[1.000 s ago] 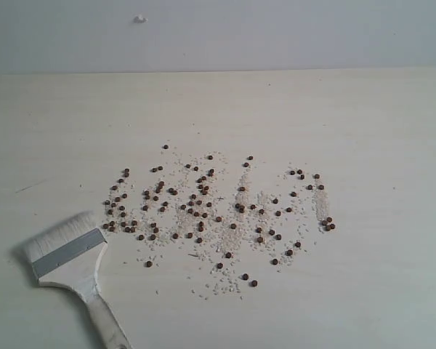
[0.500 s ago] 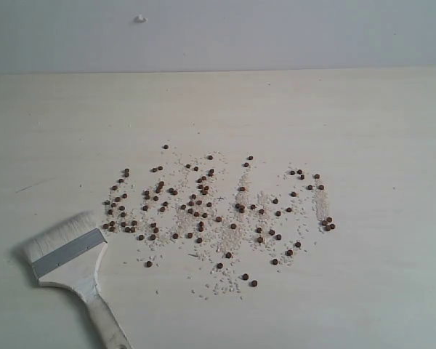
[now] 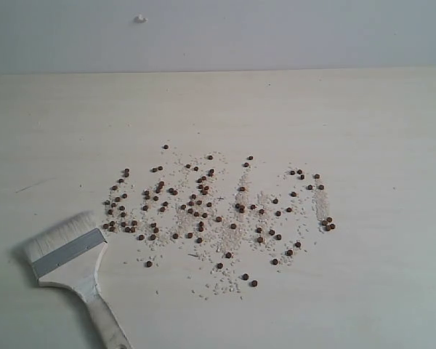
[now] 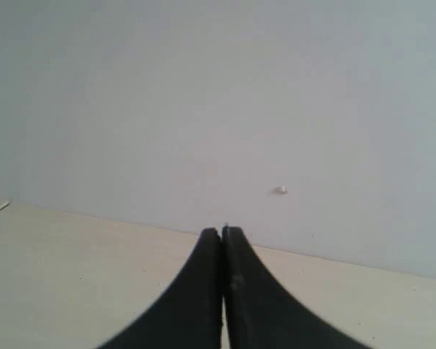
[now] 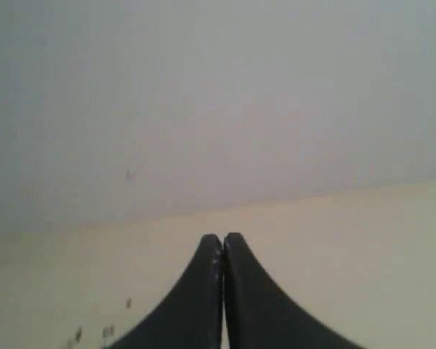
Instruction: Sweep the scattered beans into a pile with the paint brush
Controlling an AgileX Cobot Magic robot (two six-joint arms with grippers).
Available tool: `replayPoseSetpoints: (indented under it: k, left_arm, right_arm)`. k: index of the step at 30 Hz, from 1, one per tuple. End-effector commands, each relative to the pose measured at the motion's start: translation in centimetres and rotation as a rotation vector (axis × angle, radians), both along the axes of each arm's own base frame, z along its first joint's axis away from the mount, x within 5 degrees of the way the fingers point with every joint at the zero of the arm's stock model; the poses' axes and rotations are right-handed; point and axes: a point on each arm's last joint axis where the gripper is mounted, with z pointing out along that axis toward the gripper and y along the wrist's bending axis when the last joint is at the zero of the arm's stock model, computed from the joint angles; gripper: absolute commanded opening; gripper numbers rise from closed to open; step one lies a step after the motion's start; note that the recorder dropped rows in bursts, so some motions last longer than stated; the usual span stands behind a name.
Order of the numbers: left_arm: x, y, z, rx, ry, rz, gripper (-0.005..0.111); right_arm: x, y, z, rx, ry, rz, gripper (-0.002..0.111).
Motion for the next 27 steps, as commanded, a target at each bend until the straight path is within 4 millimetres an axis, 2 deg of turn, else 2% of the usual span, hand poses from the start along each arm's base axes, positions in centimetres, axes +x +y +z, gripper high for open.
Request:
replayPoseSetpoints:
  k: [1,7,15,22,27]
  left_arm:
    - [-0.1,0.0,0.0,-0.001,-0.005,0.002,0.0]
    - [-0.1,0.0,0.0,-0.001,-0.005,0.002,0.0]
    - [-0.1,0.0,0.0,-0.001,-0.005,0.002,0.0]
    - [-0.1,0.0,0.0,-0.001,-0.005,0.002,0.0]
    - [-0.1,0.0,0.0,-0.001,-0.005,0.002,0.0]
  right_arm:
    - [3.0,1.8,0.4,-0.176,0.311,0.267,0.0]
    - [5.8,3.0,-0.1,-0.225,0.542,0.498,0.0]
    - [7.1,3.4,-2.2,-0.237,0.699,0.635,0.0]
    - [9.0,3.5,-3.5,-0.185,0.771,0.614,0.0]
    - [10.7,3.0,-3.3,-0.189,0.656,0.461,0.0]
